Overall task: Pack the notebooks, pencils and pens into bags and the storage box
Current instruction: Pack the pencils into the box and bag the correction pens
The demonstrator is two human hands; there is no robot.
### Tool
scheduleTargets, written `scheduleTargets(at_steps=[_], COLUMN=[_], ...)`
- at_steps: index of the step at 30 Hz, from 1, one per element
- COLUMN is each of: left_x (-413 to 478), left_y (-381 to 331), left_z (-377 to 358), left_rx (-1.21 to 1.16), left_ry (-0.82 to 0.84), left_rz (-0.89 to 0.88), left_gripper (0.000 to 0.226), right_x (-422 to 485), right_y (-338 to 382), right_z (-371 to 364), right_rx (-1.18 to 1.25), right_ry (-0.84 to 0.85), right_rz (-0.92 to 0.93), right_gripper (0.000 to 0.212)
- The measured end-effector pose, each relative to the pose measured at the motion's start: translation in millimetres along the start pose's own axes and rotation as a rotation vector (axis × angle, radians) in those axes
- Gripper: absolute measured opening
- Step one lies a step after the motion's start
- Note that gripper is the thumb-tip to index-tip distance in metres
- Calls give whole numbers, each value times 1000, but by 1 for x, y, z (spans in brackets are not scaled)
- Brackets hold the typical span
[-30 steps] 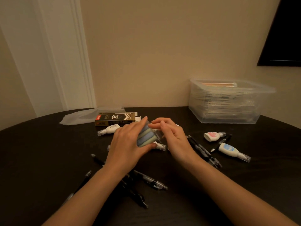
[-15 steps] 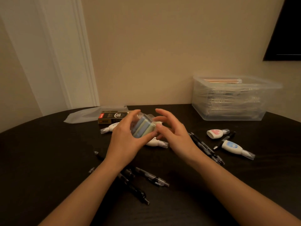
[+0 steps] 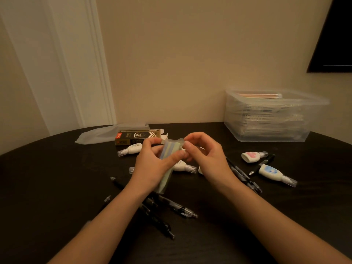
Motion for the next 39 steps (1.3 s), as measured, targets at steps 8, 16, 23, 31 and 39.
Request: scheduleTargets(at_steps=[8,16,23,31,39], left_x=[-3,-7,2,6,6], left_y=[-2,-13,-20,-13,-7], left_z=[-6,-14,-30,-50,-34], left_rx=[63,133,140,26,36], left_ry=[36,69,59,165,98], left_rz=[-88,-213,-238,-227,-197], left_gripper=[64,53,57,37,39], right_x=[-2,-4,7,18,14], right_y=[-24,-28,-19,7,10], right_z=[1,-2,22,47,33], right_rx=[162,342,111,-283,-243], right_ry=[-56,-62,-104,-198,-86], right_rz=[-237,-337,-301,60,142], right_gripper=[4,23,13,19,14])
Point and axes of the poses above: each hand's wrist, its own x-axis towards the middle knuckle, its own z-axis out of the back of the hand, y = z × x, the point moved 9 cm from there along x, towards the middle knuckle, and after that the axes turned 6 degrees about x, right-handed, at the moved point
